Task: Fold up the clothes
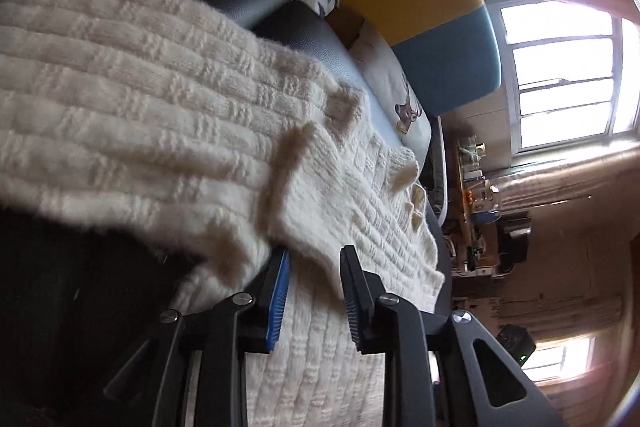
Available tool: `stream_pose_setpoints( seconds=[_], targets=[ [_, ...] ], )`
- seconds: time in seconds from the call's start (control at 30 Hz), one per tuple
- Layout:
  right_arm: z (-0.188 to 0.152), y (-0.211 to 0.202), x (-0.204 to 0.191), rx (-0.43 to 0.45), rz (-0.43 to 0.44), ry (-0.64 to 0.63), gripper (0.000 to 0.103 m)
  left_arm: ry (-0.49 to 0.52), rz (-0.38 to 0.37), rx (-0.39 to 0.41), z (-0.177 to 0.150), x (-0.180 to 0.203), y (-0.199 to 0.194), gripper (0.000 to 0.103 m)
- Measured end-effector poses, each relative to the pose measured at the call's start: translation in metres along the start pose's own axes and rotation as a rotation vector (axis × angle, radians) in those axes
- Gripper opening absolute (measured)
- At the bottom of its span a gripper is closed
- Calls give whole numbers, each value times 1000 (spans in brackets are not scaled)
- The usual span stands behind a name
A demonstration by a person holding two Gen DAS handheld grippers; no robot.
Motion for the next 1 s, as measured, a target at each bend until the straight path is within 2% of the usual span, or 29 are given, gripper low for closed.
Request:
stream_pose_setpoints(
  seconds=[0.07, 0.1, 0.17, 0.23, 0.27, 0.33, 0.47, 0.6, 0.67, 0.77, 0.93, 1.0],
  targets=[
    [2, 12, -3, -12, -19, -7, 103, 41, 36, 49, 10, 3, 2, 18],
    [-1, 18, -3, -21, -40, -22, 103, 67, 68, 68, 13, 4, 2, 6],
    [-8, 29, -3, -35, -80, -56, 103, 139, 183, 86, 10, 5, -1, 6],
    [-14, 30, -7, -2, -110, -116, 103, 210, 298, 104, 7, 6, -4, 7],
    [-17, 31, -8, 10, -121, -137, 103, 235, 331, 111, 6, 6, -6, 7],
    [-16, 30, -5, 8, -98, -118, 103, 241, 307, 117, 5, 10, -13, 10],
    [-16, 27, -2, 20, -73, -104, 103, 251, 193, 136, 22, 42, -24, 20],
    [-16, 26, -2, 31, -61, -101, 103, 357, -22, -15, 39, 99, 20, 27],
    [-15, 25, -1, 34, -45, -91, 103, 415, -73, -124, 45, 125, 59, 29],
    [-15, 23, 2, 40, -3, -65, 103, 498, -72, -241, 52, 152, 115, 29],
    [-11, 19, 6, 47, 63, -23, 103, 621, -49, -320, 65, 177, 182, 30],
    [-10, 18, 6, 49, 76, -15, 103, 704, -13, -336, 67, 186, 202, 30]
  ],
)
Point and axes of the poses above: each gripper's, at about its wrist camera, not at the fingertips, and y roughly the way its jaws point, x to its right, z to its top, the point moved 5 cm from there along y, roughly the way its jaws point, and after that the axes turned 13 degrees about y, right-handed, at the moved point
